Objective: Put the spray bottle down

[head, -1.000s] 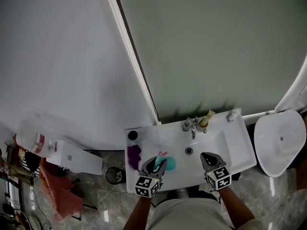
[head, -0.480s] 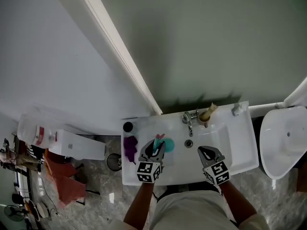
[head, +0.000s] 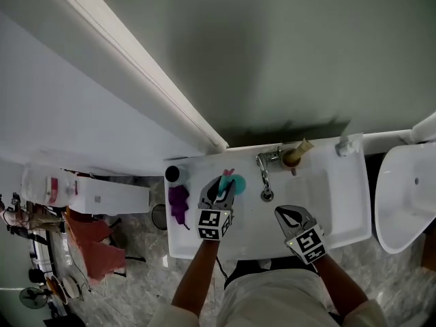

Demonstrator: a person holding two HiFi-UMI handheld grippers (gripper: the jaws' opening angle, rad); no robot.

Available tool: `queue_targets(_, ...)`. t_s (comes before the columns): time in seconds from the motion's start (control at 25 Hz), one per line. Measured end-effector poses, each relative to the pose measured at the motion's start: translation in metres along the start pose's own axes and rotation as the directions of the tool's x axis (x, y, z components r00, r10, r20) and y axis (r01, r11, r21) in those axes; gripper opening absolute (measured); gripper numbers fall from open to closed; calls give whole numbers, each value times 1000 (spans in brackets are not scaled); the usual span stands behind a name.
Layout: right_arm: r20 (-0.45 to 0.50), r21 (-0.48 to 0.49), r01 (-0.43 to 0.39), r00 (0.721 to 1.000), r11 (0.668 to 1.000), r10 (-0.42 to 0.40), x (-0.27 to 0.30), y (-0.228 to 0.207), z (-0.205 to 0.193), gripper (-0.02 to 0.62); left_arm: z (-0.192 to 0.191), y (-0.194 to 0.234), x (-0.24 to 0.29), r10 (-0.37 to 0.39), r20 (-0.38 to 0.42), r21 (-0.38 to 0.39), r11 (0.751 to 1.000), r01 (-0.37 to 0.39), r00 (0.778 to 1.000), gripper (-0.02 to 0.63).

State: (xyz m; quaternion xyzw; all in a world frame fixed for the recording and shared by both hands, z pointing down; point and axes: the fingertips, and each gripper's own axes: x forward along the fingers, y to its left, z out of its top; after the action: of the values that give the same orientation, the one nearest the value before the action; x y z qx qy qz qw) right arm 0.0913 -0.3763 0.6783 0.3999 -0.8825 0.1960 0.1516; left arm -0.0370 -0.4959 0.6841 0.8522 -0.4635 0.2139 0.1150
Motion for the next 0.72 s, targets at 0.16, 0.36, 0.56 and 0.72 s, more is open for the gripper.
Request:
queue_targets(0.16, -29, -6, -34, 999, 999, 34, 9, -5, -11, 11, -8, 5, 35, 7, -21, 10, 1000, -7, 1000, 143)
queue_targets(0.36, -47, -4, -55, 997, 998, 55, 16, -10, -21, 11, -20, 9, 70, 4, -46, 51, 999, -2, 999, 143)
queue_targets(0.56, -61, 3, -73, 995, 997, 73, 20, -15, -33, 11, -31, 12, 94, 10, -63, 68, 998, -6, 998, 143)
queue_targets(0.72, -71, 11, -80, 994, 997, 81, 24, -18, -39, 11, -39, 14, 107, 12, -78, 76, 997, -6, 997, 142)
